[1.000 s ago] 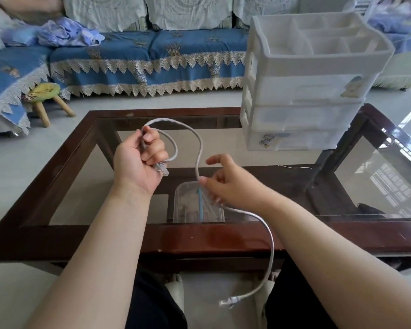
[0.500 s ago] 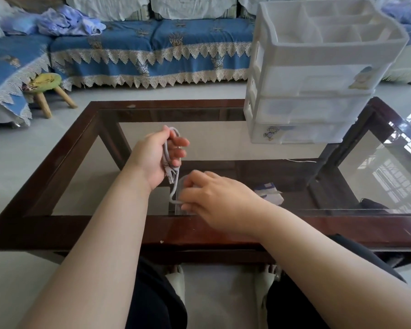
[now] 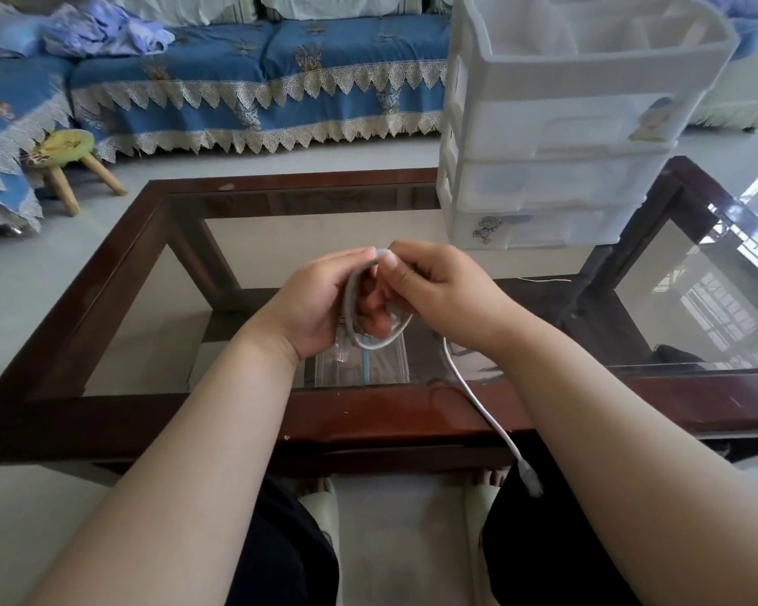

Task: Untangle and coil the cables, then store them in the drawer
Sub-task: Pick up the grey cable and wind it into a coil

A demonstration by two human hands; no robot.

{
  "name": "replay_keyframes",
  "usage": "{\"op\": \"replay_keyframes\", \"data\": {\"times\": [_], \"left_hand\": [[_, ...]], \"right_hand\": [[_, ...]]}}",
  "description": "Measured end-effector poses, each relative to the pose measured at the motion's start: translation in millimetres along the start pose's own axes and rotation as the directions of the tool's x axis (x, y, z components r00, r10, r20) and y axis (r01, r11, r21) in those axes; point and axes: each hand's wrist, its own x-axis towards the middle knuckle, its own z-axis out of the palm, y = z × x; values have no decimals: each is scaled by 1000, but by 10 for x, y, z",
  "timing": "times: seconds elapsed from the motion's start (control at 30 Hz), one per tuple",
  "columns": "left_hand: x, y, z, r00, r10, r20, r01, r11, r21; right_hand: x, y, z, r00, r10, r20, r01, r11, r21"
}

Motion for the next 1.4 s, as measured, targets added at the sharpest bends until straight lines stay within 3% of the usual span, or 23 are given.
{"op": "replay_keyframes", "data": {"times": [0.1,0.23,0.37,0.67,0.8,0.93,1.03,1.17,1.27,1.33,1.4], "left_hand": [[37,-36,54,999,-39,25,41,997,-63],[65,-51,76,998,-61,24,65,973,-219],[76,-77,92,998,-66,11,67,974,-216],[77,-87,53,999,-48,3,47,968,-246],[47,-22,71,988,34,-154,-80,950,-301],[61,43,13,937,16,-350,-175,887,-427],[31,123,-120,876,-1,-482,-292,795,-531],[-22,163,-319,724,-62,-687,-448,715,-537],[-57,143,-400,620,-87,-780,-487,736,-470],[-75,151,-448,572,-91,-815,-461,786,-412],[-56,154,-469,568,-85,-819,-391,847,-359]], "right_hand": [[53,93,-64,976,39,-215,-90,969,-231],[93,157,-58,950,83,-302,-166,950,-263],[99,177,-17,933,96,-348,-192,949,-252],[158,231,11,904,274,-330,-290,957,-1],[173,278,2,894,339,-293,-313,940,133],[163,311,9,911,403,-91,-361,884,296],[131,384,107,913,403,58,-406,912,55],[44,361,280,955,288,77,-265,938,-224],[-16,327,370,982,187,16,-142,796,-589],[-19,288,421,986,162,28,-92,682,-726],[-9,255,461,989,122,81,-11,613,-790]]}}
